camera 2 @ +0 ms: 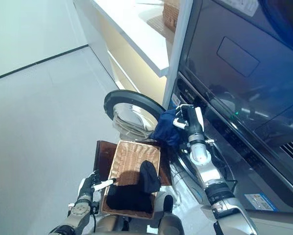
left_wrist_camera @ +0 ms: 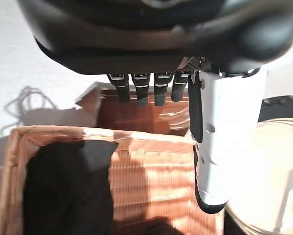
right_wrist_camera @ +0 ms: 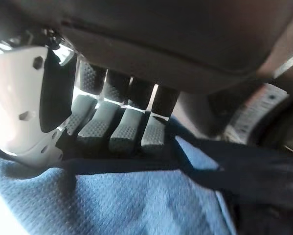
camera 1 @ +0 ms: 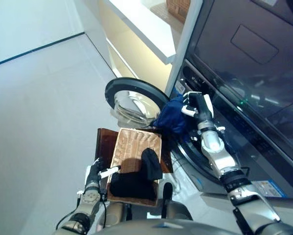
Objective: Pick up the clothes and place them into the washing machine
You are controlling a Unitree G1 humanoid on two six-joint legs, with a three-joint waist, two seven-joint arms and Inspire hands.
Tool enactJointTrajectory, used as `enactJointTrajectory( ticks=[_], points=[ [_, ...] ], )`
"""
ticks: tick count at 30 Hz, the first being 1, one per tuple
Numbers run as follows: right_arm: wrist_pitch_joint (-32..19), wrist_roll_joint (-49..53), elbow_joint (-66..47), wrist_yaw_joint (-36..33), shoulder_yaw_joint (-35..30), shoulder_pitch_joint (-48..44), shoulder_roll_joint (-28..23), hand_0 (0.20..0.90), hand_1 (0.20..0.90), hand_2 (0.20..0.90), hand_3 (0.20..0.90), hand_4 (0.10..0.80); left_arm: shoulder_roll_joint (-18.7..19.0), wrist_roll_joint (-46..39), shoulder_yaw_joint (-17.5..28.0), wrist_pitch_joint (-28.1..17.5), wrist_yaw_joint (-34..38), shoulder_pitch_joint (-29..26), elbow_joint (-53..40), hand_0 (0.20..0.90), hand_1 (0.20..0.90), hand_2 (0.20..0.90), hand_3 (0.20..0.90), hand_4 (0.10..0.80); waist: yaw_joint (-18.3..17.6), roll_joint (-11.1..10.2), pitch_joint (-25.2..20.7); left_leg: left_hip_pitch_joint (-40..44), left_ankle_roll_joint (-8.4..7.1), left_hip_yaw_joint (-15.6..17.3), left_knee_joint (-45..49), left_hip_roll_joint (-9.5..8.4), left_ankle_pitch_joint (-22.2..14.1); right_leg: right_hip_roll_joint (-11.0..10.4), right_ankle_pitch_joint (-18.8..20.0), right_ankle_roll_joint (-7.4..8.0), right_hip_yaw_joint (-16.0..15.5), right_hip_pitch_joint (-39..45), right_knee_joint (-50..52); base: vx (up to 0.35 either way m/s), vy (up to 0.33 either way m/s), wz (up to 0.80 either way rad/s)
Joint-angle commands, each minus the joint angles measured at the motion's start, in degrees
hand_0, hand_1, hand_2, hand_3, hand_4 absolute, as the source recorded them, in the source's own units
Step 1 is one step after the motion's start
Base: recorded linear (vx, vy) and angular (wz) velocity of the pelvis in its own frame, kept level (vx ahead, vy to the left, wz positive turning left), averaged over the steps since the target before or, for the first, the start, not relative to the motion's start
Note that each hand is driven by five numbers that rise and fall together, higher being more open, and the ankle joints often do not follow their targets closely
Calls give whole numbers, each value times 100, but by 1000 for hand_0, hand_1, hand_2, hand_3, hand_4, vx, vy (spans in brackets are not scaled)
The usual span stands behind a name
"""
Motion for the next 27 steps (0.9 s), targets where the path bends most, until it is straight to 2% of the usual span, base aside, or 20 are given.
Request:
enactJointTrajectory(
  ticks=[1,3,7,13,17,27],
  points=[
    [-438,104,-240,-74,-166,-480,87,200,200,200,200,300,258,23,-92,-175,94,-73,31,900,900,900,900,800,12,-98,-624,-110,-293,48,114,-57,-276,-338,-348,207,39,-76,453,66,4,-5],
    [-435,167,-86,-67,-240,-301,289,200,200,200,200,300,234,-38,30,-210,121,63,-106,900,900,900,900,800,26,-105,-697,-22,-277,50,83,-73,-305,-338,-357,215,43,-1,418,65,5,-7],
    [-438,63,-1,-83,-278,-178,380,200,200,200,200,300,223,-39,94,-234,117,157,-211,900,900,900,900,800,28,-112,-743,44,-270,68,61,-74,-326,-351,-353,232,30,48,394,31,0,0],
    [-448,-166,-67,-61,-301,-142,340,200,200,200,200,300,334,280,84,-238,151,190,-510,900,900,900,900,800,27,-113,-806,90,-270,69,30,-80,-334,-360,-346,253,9,105,347,5,0,0],
    [-457,-118,-158,74,-232,-266,247,200,200,200,200,300,526,701,-28,-186,137,62,-770,900,900,900,900,800,27,-143,-876,110,-278,96,19,-73,-341,-356,-314,266,20,128,293,0,0,0],
    [-298,-151,-346,394,15,-562,76,200,200,200,200,300,1110,1102,-75,-143,-10,-593,-1820,900,900,900,900,800,31,-146,-1043,190,-285,156,5,-78,-381,-370,-224,296,70,210,166,0,0,0]
  ],
)
